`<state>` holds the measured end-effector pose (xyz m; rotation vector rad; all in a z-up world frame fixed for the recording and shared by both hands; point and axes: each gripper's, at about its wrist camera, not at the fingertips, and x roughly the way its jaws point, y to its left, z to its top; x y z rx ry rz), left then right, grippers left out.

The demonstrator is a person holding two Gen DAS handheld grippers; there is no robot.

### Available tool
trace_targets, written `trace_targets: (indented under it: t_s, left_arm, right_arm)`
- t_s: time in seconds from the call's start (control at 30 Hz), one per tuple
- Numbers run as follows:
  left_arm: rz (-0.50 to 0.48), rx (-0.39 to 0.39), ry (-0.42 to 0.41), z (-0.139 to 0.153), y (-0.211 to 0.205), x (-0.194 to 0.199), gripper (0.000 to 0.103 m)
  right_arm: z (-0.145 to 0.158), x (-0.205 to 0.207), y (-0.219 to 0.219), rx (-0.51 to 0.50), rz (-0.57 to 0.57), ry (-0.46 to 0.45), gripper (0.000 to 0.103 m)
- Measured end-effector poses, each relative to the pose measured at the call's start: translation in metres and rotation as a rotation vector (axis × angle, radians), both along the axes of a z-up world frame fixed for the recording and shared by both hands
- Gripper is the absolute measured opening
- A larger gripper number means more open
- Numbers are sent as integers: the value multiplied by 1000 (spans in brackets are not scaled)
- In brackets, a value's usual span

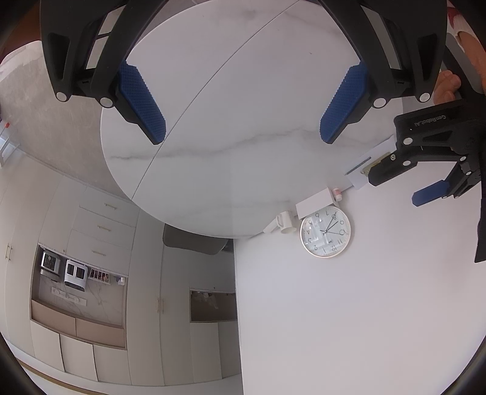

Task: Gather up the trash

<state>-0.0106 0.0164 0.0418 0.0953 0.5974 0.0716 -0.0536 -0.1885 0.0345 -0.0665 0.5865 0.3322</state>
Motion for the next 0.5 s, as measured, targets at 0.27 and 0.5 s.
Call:
trace_targets:
  t_s: [0.27,0.5]
  left_arm:
    - [16,-45,4,1,7,4,95]
    - [22,-64,10,-2,9,6,95]
  right_arm:
    - [-1,2,-4,-2,-2,6,101]
    - [-3,4,-4,-4,0,11,101]
